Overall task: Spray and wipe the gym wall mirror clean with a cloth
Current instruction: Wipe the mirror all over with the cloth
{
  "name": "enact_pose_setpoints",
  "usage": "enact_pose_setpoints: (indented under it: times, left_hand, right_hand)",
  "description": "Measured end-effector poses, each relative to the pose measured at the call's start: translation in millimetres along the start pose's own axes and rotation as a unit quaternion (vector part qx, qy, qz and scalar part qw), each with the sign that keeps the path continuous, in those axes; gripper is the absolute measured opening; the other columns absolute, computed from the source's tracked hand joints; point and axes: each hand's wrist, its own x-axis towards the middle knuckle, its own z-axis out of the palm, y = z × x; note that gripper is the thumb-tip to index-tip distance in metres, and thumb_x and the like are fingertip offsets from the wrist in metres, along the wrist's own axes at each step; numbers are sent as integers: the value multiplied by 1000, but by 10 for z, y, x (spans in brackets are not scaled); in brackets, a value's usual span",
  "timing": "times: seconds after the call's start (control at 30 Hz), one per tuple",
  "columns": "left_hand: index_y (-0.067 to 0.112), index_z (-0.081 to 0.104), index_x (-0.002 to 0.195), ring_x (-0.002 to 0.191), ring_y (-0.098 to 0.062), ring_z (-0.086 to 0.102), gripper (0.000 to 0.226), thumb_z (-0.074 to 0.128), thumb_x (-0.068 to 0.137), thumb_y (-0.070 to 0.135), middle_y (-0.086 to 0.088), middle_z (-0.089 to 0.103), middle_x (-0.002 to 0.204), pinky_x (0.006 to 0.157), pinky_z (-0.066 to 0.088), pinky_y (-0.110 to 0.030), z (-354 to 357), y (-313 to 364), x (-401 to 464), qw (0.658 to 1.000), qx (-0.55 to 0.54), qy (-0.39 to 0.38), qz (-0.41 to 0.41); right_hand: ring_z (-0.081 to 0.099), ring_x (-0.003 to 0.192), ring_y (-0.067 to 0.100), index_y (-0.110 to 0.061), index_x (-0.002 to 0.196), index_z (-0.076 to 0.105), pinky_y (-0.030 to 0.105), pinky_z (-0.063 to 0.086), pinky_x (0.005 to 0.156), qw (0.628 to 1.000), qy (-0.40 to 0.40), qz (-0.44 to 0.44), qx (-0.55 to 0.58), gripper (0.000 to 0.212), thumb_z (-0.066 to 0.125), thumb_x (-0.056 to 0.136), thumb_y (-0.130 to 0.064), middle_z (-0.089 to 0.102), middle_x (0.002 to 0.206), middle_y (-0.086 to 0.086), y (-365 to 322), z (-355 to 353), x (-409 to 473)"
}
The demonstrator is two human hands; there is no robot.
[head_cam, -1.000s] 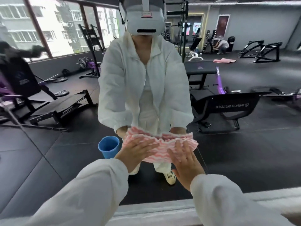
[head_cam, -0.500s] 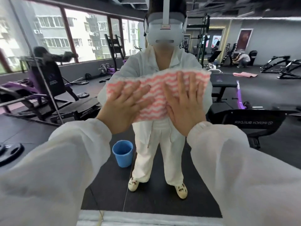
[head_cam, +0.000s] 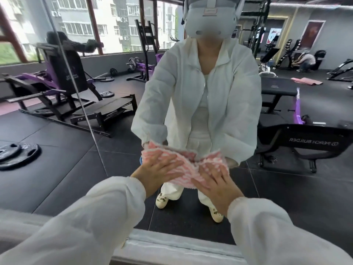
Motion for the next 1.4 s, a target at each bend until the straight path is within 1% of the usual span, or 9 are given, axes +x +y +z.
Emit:
enact_pose_setpoints:
  times: [0.1, 0.23, 0.37, 0.43, 0.57, 0.73, 1.03, 1.17, 1.4]
  left_hand:
    - [30, -14, 148, 130, -26, -36, 71, 37, 99, 21, 1, -22, 156, 97, -28, -52, 82, 131, -107, 989, -52, -139, 26]
    - [39, 16, 146, 141, -23, -8, 69, 56, 89, 41, 2, -15, 149, 110, 4, -52, -54, -130, -255, 995, -47, -78, -47]
    - [34, -33, 131, 112, -25, -51, 61, 22, 104, 39, 4, -56, 121, 103, -23, -49, -311, -728, -391, 985, 2, -152, -81]
    - [34, -32, 135, 122, -30, -46, 61, 19, 103, 41, 2, -51, 131, 106, -25, -49, -399, -1071, -466, 986, 46, -89, -133]
    - [24, 12, 147, 140, -32, 15, 58, 21, 93, 44, -4, 15, 153, 114, -1, -48, -514, -1520, -568, 964, 72, 114, -228]
    - [13, 39, 137, 137, -36, 20, 50, 35, 91, 31, -16, 30, 151, 111, 12, -52, -465, -1323, -548, 931, -58, 178, -314]
    - [14, 41, 140, 142, -37, 9, 59, 61, 84, 13, -10, 5, 158, 107, 33, -56, 224, -333, -895, 898, -267, 13, -348]
    - [24, 14, 151, 133, -20, -31, 59, 39, 98, 13, 6, -35, 138, 118, 7, -44, 300, 6, -990, 836, -412, -149, -330]
    - [22, -17, 139, 142, -23, 18, 78, 46, 96, 6, 10, -27, 144, 112, 27, -32, 160, 138, -823, 701, -565, 63, -431]
  right_hand:
    - [25, 135, 35, -17, 134, 35, 59, 1, 112, 1000, -6, 10, 28, 110, 91, 39, -24, 30, 145, 9, -142, 41, -7]
    - [-8, 145, 38, -17, 138, 31, 54, -13, 114, 999, 30, 40, 21, 102, 87, 53, -26, 2, 159, 13, -86, -126, 315]
    - [-7, 144, 39, -22, 143, 23, 56, -4, 113, 992, 108, 61, -1, 82, 65, 73, -30, -11, 158, 12, 96, -507, 949]
    - [5, 141, 39, -23, 141, 25, 57, 0, 110, 987, 140, 72, 1, 74, 58, 75, -29, 2, 156, 12, 217, -748, 1299]
    - [10, 138, 42, -26, 143, 22, 59, 3, 109, 975, 187, 120, 8, 70, 61, 84, -25, 10, 153, 12, 431, -1156, 1853]
    - [6, 140, 42, -30, 148, 19, 58, 0, 111, 975, 188, 122, -11, 67, 53, 90, -27, 10, 156, 12, 318, -1155, 2019]
    - [-15, 142, 40, -29, 145, 22, 56, -16, 112, 992, 117, 4, -50, 80, 57, 73, -30, -2, 158, 9, -487, -341, 1495]
    - [-35, 133, 45, -29, 143, 13, 60, -24, 106, 994, -23, -57, -87, 77, 55, 79, -38, -10, 156, 10, -757, -166, 1192]
    - [-20, 142, 37, -18, 140, 25, 55, -17, 112, 999, 18, 2, -33, 82, 70, 73, -31, 6, 156, 4, -689, -288, 1248]
